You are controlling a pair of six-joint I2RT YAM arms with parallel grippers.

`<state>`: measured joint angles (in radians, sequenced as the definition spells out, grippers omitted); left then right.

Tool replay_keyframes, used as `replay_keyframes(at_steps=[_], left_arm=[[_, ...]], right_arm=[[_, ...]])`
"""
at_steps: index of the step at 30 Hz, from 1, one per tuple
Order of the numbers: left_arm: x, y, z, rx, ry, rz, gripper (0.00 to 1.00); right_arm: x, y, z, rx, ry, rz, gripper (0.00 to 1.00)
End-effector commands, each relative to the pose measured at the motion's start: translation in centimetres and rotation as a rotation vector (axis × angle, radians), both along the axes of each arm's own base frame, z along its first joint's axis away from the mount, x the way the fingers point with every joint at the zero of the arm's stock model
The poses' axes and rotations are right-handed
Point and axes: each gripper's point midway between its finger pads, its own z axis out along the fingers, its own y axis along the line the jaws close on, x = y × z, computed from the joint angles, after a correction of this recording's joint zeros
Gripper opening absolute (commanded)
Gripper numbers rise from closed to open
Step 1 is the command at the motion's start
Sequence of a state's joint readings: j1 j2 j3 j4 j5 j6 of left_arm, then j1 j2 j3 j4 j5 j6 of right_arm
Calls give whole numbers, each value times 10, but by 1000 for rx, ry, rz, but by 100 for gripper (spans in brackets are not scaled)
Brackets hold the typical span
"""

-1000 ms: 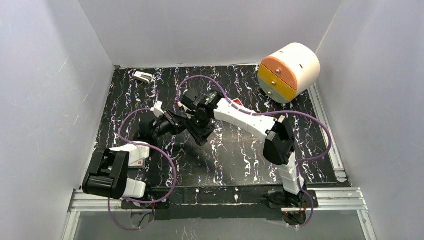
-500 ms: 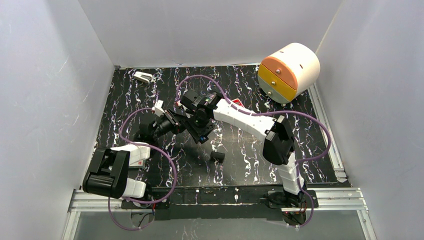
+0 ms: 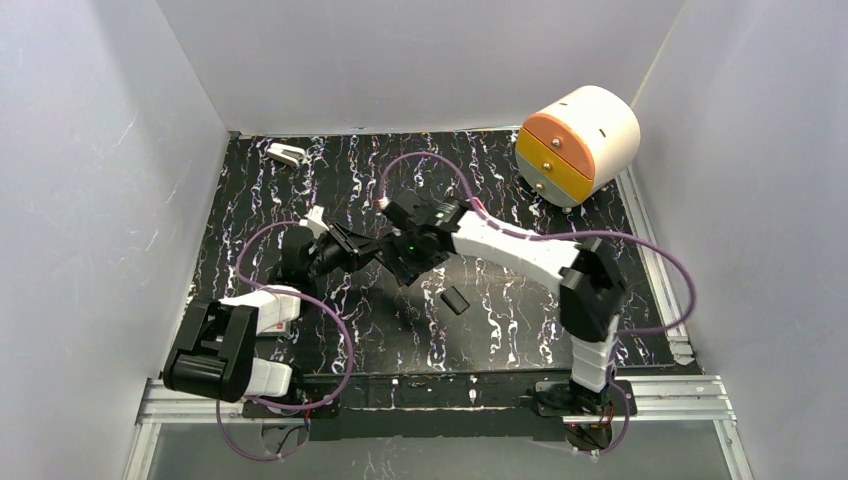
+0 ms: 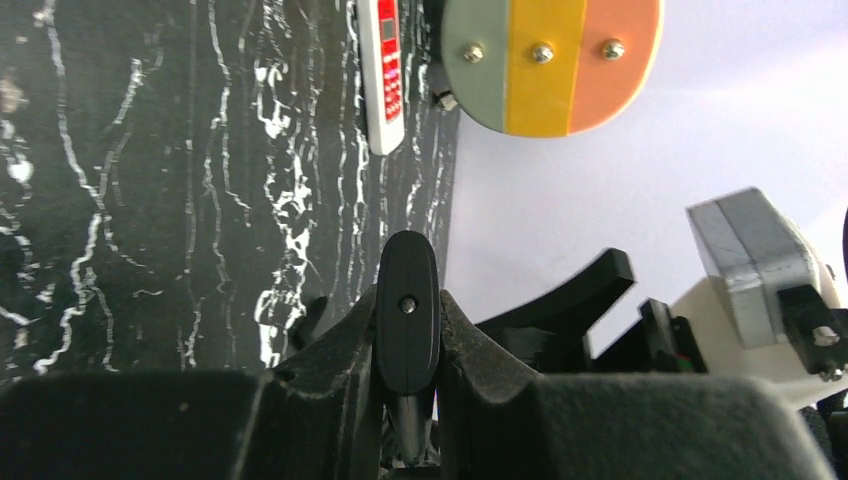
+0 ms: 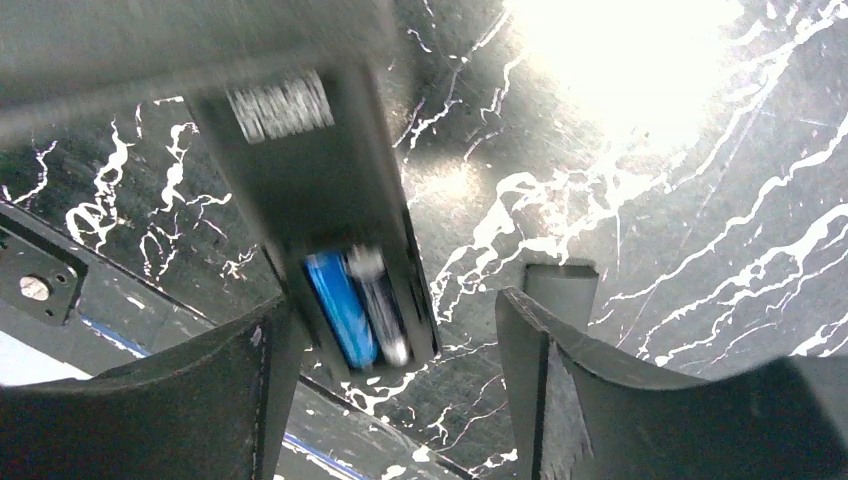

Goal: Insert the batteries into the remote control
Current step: Adjust the battery cover at the center of the board.

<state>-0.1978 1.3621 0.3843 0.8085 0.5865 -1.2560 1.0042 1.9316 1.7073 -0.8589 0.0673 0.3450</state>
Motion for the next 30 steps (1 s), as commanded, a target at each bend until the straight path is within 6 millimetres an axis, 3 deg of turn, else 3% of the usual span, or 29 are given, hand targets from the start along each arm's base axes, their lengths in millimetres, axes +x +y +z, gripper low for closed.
replay_keyframes(at_steps=[1, 4, 8, 13, 15, 17, 26, 30], left_arm=[[-6, 12, -24, 121, 21, 28, 0], [-6, 16, -31, 150, 42, 46, 0], [-6, 21, -40, 180, 79, 67, 0], [-9, 23, -37, 194, 78, 66, 0], [-12, 25, -38, 212, 80, 68, 0], [-14, 26, -36, 228, 72, 65, 0], [-16, 29, -21, 278, 8, 49, 0], [-16, 29, -16, 281, -7, 39, 0]], right_arm=[[36, -28, 50, 160, -182, -188, 77], [30, -49, 38, 137, -166, -207, 80], [30, -90, 2, 28, -88, -302, 77], [44, -143, -46, -97, -24, -481, 45], [46, -147, -61, -94, 7, -488, 34], [44, -145, -69, -100, 29, -468, 30], [27, -145, -105, -143, 117, -442, 28], [21, -147, -110, -171, 131, -443, 27]])
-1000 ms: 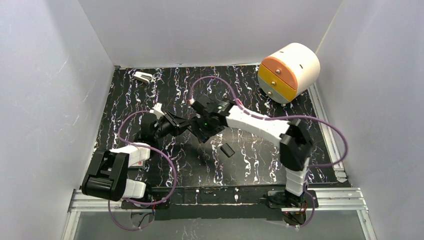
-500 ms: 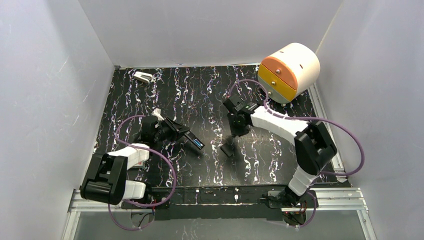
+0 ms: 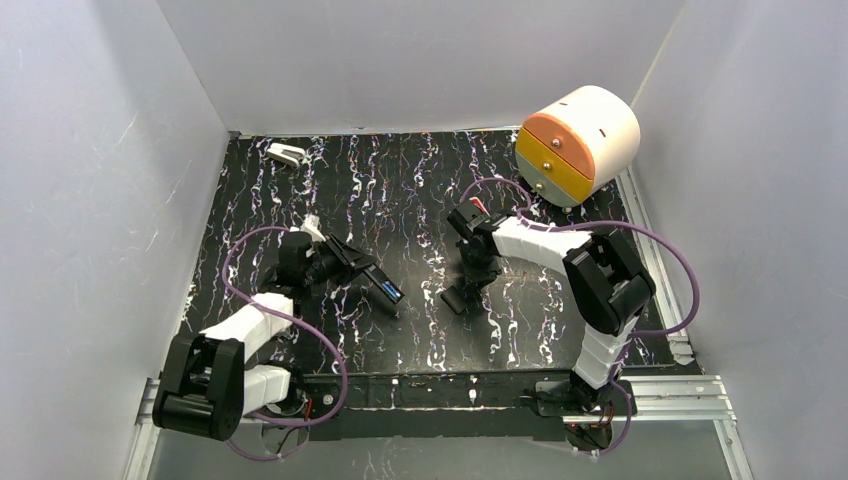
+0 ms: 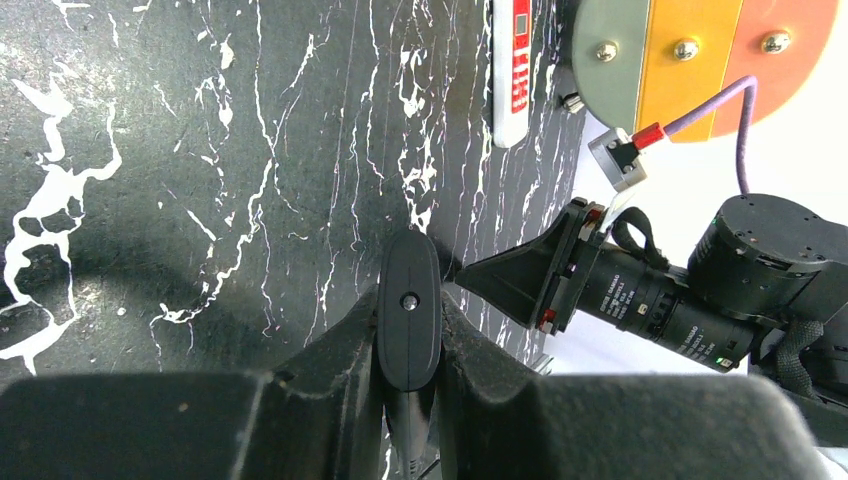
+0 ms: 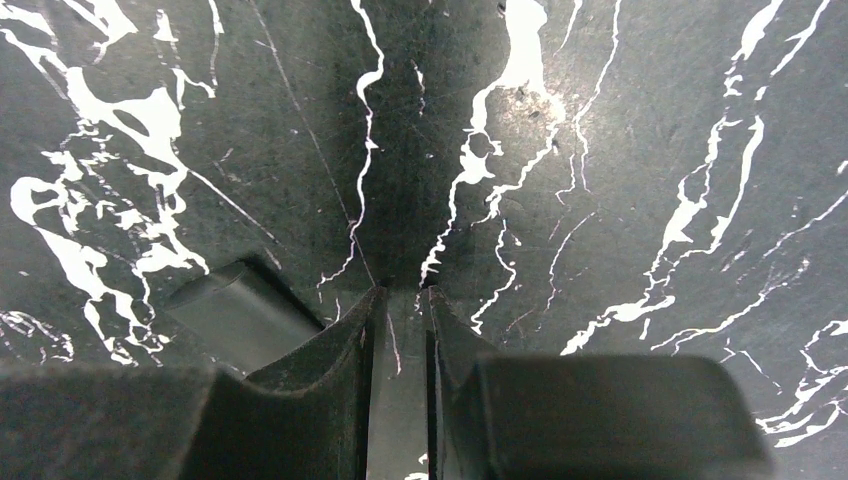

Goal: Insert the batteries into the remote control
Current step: Adjust the battery cover at the center of the board.

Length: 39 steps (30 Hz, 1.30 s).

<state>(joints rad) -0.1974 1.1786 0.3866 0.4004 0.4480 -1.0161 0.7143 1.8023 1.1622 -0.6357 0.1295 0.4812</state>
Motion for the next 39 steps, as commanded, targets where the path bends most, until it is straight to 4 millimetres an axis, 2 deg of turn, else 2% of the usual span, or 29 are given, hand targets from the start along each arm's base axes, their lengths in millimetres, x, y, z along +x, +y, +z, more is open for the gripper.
replay_keyframes(at_steps=[1, 4, 7, 12, 15, 18, 22, 24, 26, 28, 31, 34, 39], left_arm=[[5, 2, 18, 22, -60, -14, 0], [6, 2, 21, 32, -68, -15, 0], [7, 6, 24, 51, -73, -1, 0], [9, 16, 27, 118, -71, 36, 0], [9, 29, 25, 194, -42, 77, 0], [8, 49, 22, 296, 16, 146, 0], [6, 69, 26, 371, 27, 222, 0], [6, 74, 30, 387, 20, 237, 0], [7, 75, 33, 390, 11, 239, 0], [7, 74, 32, 388, 15, 238, 0], [6, 74, 31, 386, 22, 237, 0], [4, 75, 30, 390, 29, 239, 0], [2, 76, 29, 393, 32, 236, 0]], right_arm=[[-9, 2, -9, -13, 27, -1, 26], [-21, 12, -9, -1, 57, 29, 26], [-38, 31, -5, 51, 100, 73, 26], [-63, 72, 9, 159, 162, 152, 27], [-70, 97, 16, 223, 169, 195, 34], [-60, 115, 22, 263, 114, 207, 46], [-32, 105, 45, 172, -44, 161, 51], [-23, 102, 63, 161, -109, 180, 53], [-17, 102, 71, 166, -163, 226, 58], [-14, 106, 70, 170, -184, 310, 61], [-12, 110, 53, 122, -146, 407, 62], [0, 105, 36, 9, -134, 411, 64], [14, 102, 30, -59, -176, 370, 69]])
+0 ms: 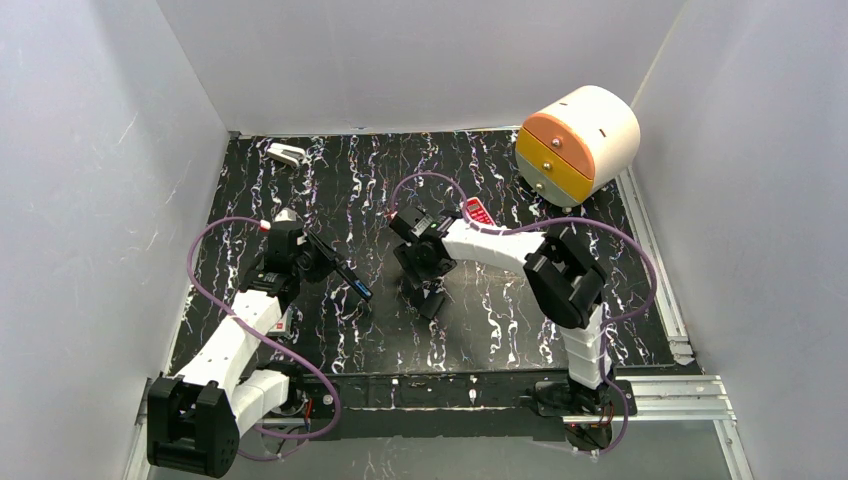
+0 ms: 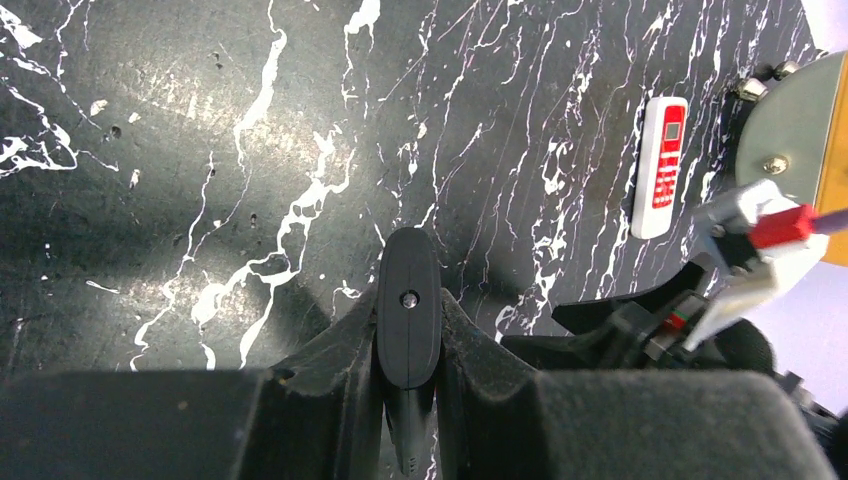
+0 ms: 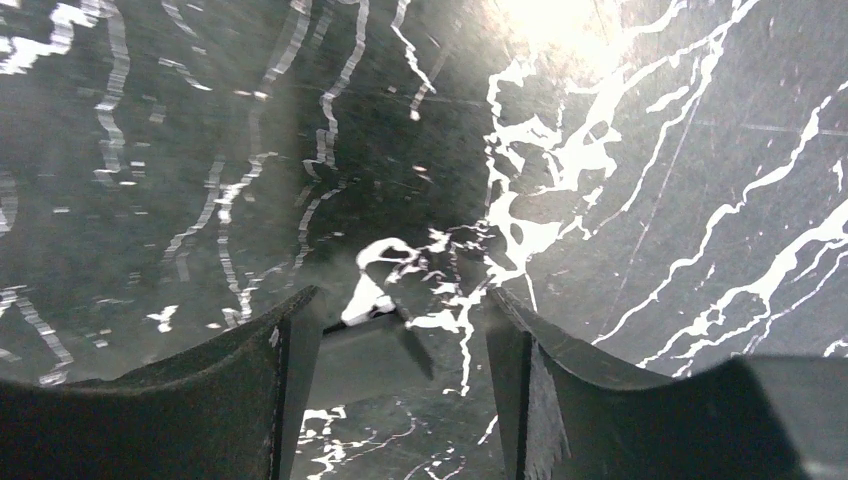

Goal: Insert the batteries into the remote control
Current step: Adjust the battery cover at the center of the board.

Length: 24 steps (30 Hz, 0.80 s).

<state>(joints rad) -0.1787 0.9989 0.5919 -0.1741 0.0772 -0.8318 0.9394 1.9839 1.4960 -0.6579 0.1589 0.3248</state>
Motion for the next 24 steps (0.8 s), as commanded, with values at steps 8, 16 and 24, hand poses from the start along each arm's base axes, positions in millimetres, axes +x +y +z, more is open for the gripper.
replay_keyframes(at_steps=[8, 16, 24], left_arm=[[4, 1, 12, 1, -32, -8, 0], [5, -6, 5, -30, -20, -28, 0], [6, -10, 2, -41, -16, -42, 0]], right_arm=[[-7, -40, -9, -188, -7, -9, 67], [-41, -67, -9, -213, 93, 29, 63], [-96, -40, 3, -2, 185, 320, 64]])
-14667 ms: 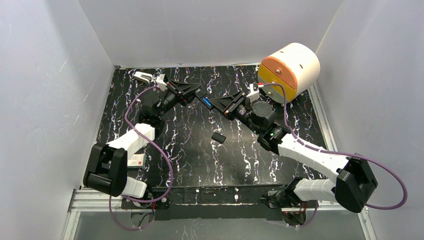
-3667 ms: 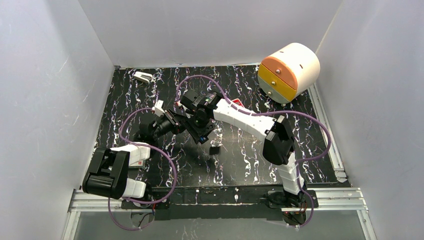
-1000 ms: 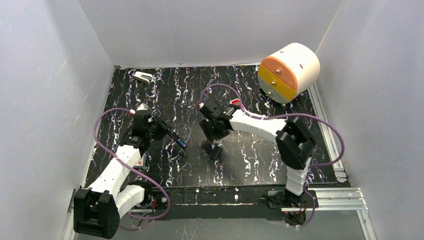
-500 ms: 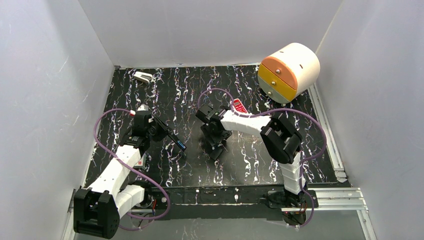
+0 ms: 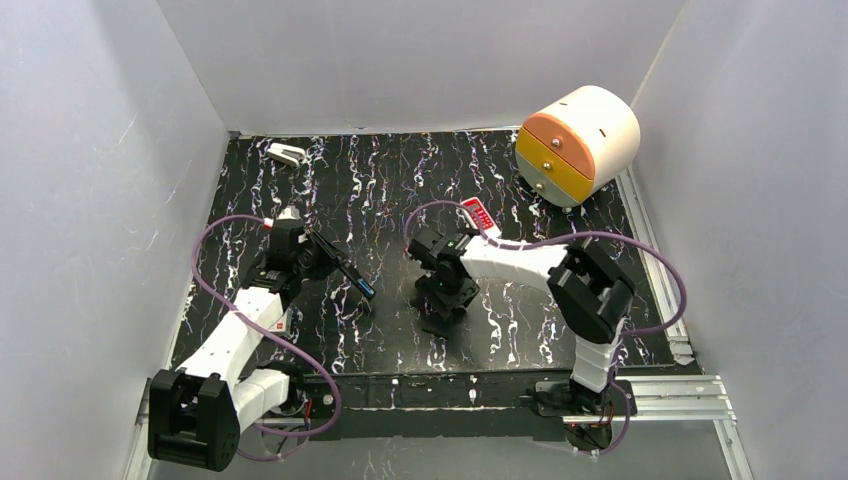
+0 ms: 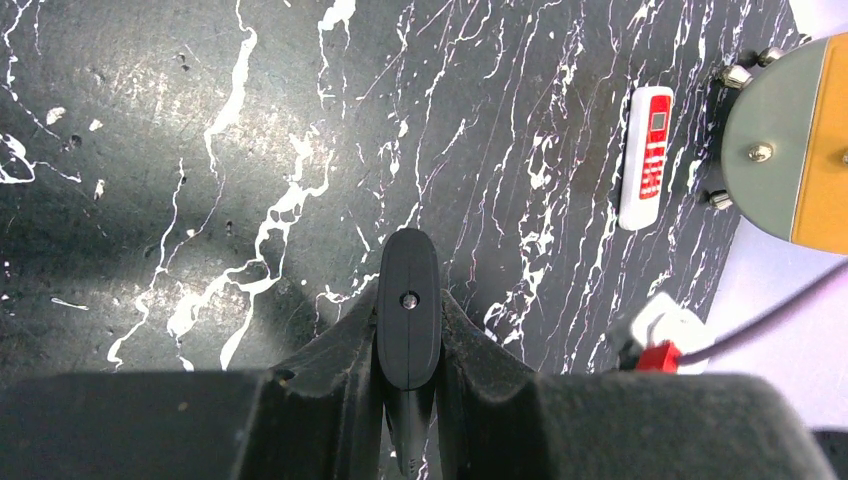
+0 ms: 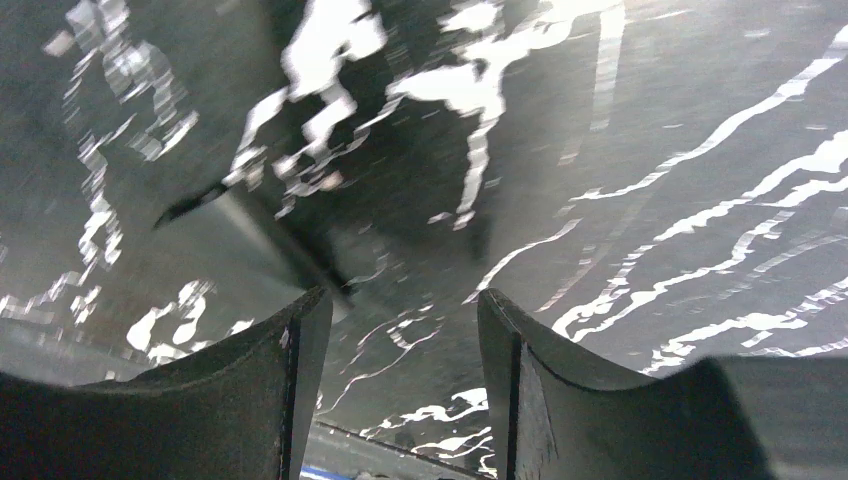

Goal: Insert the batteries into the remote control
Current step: Adjust the battery cover at the center of the board, then pick up the battery cover at the center of the board.

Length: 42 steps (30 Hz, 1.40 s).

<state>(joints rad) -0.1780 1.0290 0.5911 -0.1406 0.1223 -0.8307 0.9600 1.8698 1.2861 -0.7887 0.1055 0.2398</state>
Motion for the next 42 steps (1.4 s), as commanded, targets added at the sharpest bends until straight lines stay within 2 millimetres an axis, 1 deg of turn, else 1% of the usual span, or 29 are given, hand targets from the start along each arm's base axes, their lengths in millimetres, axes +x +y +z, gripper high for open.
replay_keyframes(at_steps=[1, 2, 3, 4, 6, 7, 9, 11, 12, 14, 16, 26, 29, 35, 38, 40, 42], left_arm=[[4, -1, 3, -10, -17, -7, 0], [4, 0, 3, -7, -15, -4, 0], [4, 1, 4, -1, -14, 0, 0], [4, 2, 5, 5, -15, 3, 0], [4, 7, 7, 25, -12, 20, 0], [3, 10, 7, 36, -9, 28, 0], [1, 16, 6, 59, 4, 47, 0], [1, 20, 7, 69, 12, 61, 0], [1, 21, 7, 73, 16, 67, 0], [0, 24, 6, 77, 25, 81, 0], [-1, 26, 6, 79, 27, 90, 0], [-3, 25, 3, 69, 35, 84, 0], [-2, 24, 1, 63, 39, 81, 0], [-1, 23, 0, 57, 40, 75, 0], [-1, 22, -2, 50, 44, 70, 0], [0, 18, -3, 37, 42, 59, 0], [1, 13, -4, 12, 38, 40, 0]], right_arm=[[-28, 29, 23, 187, 31, 184, 64], [-23, 28, 25, 173, 3, 165, 65], [-12, 22, 28, 131, -57, 128, 65], [-4, 19, 33, 110, -94, 101, 65], [5, 17, 46, 108, -156, 74, 67], [4, 21, 51, 139, -160, 92, 68], [-9, 31, 53, 214, -118, 163, 71], [-30, 37, 44, 248, -35, 242, 72], [-37, 37, 38, 240, -15, 271, 72], [-46, 37, 28, 215, 2, 327, 73], [-51, 38, 22, 197, 5, 367, 72], [-51, 30, 0, 114, 17, 401, 69], [-52, 27, -6, 96, 27, 401, 67], [-61, 22, -14, 73, 81, 404, 59], [-59, 17, -17, 40, 67, 401, 58], [-53, 13, -20, 8, 23, 396, 55], [-51, 10, -23, -13, 0, 387, 47]])
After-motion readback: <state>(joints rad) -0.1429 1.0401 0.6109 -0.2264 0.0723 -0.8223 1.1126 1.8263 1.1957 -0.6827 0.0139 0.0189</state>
